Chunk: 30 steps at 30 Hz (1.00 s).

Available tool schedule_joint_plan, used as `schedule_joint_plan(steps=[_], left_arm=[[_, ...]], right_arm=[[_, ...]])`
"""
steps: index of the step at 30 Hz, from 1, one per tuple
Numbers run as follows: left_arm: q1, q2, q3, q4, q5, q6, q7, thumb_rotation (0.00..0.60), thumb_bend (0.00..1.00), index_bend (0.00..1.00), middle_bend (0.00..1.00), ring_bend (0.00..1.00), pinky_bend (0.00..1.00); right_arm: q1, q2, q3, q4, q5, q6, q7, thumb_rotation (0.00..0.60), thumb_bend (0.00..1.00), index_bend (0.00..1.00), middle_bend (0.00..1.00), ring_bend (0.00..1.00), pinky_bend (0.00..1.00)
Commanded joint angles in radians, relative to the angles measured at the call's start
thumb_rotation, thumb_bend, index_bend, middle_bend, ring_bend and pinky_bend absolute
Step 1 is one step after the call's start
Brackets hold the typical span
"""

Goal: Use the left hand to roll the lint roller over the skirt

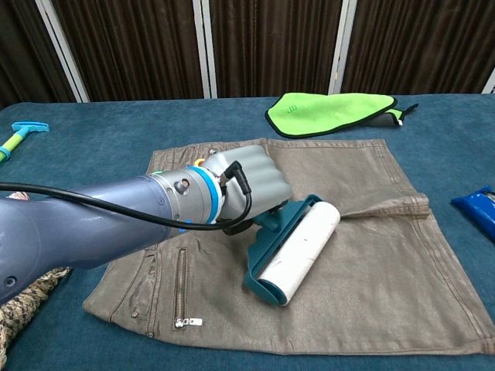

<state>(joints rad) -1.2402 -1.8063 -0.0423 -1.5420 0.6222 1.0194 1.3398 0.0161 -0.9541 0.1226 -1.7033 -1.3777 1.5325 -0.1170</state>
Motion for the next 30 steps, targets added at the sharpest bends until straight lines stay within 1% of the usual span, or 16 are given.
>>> schedule_joint_plan(steps=[1, 8, 13, 19, 24, 30], left_arm=[[-0.011, -0.013, -0.002, 0.001, -0.012, 0.003, 0.009, 0.600, 0.93, 0.73, 0.54, 0.42, 0.50], [-0.025, -0.015, 0.008, 0.009, -0.035, 0.015, 0.029, 0.600, 0.92, 0.73, 0.55, 0.43, 0.50], [-0.016, 0.029, 0.034, 0.008, -0.047, 0.033, 0.037, 0.600, 0.92, 0.73, 0.55, 0.43, 0.50], [0.022, 0.107, 0.082, 0.013, -0.052, 0.035, 0.000, 0.600, 0.92, 0.73, 0.55, 0.43, 0.50], [0.055, 0.160, 0.119, 0.039, -0.046, 0.030, -0.033, 0.600, 0.93, 0.73, 0.55, 0.42, 0.50], [0.088, 0.195, 0.134, 0.071, -0.025, 0.013, -0.092, 0.600, 0.93, 0.73, 0.55, 0.42, 0.50]], right_arm=[[0.000, 0.000, 0.000, 0.000, -0.001, 0.001, 0.000, 0.600, 0.00, 0.00, 0.00, 0.00, 0.00], [-0.001, 0.000, 0.000, 0.002, 0.001, 0.001, -0.001, 0.600, 0.00, 0.00, 0.00, 0.00, 0.00], [-0.003, 0.001, -0.001, 0.002, 0.001, 0.002, 0.004, 0.600, 0.00, 0.00, 0.00, 0.00, 0.00], [-0.002, 0.000, -0.002, 0.000, -0.002, 0.002, -0.001, 0.600, 0.00, 0.00, 0.00, 0.00, 0.00], [-0.002, -0.003, -0.005, -0.003, -0.007, 0.003, -0.014, 0.600, 0.00, 0.00, 0.00, 0.00, 0.00], [0.000, -0.006, -0.005, -0.004, -0.007, 0.004, -0.022, 0.600, 0.00, 0.00, 0.00, 0.00, 0.00]])
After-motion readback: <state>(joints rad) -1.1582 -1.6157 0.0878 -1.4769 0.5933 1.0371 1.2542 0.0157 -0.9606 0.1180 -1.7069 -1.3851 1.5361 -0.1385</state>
